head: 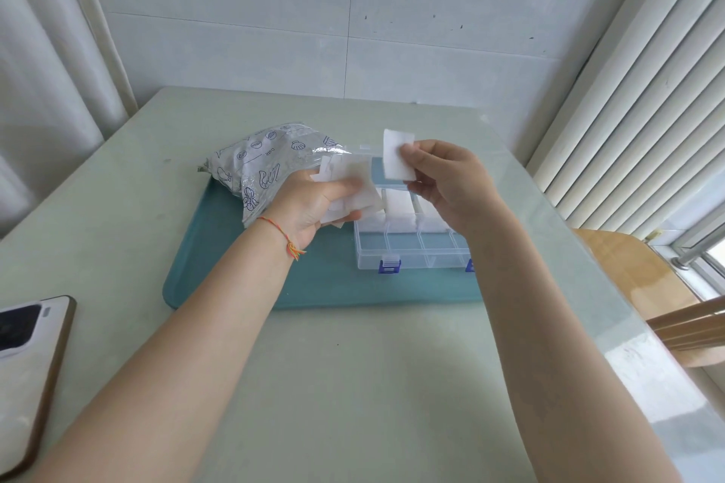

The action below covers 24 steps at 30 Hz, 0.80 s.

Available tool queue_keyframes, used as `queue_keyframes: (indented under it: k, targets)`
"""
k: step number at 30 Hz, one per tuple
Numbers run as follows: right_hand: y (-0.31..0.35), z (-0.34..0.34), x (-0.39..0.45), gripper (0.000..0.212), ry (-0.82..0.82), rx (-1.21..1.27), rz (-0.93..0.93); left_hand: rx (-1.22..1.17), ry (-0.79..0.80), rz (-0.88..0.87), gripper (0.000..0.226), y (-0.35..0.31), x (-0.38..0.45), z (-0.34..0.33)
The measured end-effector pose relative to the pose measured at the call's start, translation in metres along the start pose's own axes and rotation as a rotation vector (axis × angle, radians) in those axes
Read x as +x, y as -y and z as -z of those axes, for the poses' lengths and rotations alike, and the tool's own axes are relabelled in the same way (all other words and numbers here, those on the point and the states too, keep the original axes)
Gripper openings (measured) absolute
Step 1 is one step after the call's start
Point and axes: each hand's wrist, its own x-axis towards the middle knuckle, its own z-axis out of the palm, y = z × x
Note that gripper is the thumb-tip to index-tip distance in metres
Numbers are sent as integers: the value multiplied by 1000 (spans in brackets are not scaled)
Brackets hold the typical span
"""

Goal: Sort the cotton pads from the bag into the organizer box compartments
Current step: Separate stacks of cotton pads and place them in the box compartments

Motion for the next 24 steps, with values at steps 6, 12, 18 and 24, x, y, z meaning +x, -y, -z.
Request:
queue_keyframes:
  k: [6,12,18,24]
  targets:
    - [-7,-8,-3,16,134,-73,-41,29,6,-16,32,3,2,0]
    - [-15,-10,-1,16,83,-104,-50,-34,3,-7,16,-1,3,0]
    - [-16,-9,0,16,87,-72,-58,-30,-38,-33,6,-1,4,-3]
    - [-18,-11,-1,15,117,-82,-81,-48,-9,-26,19,-2,4,0]
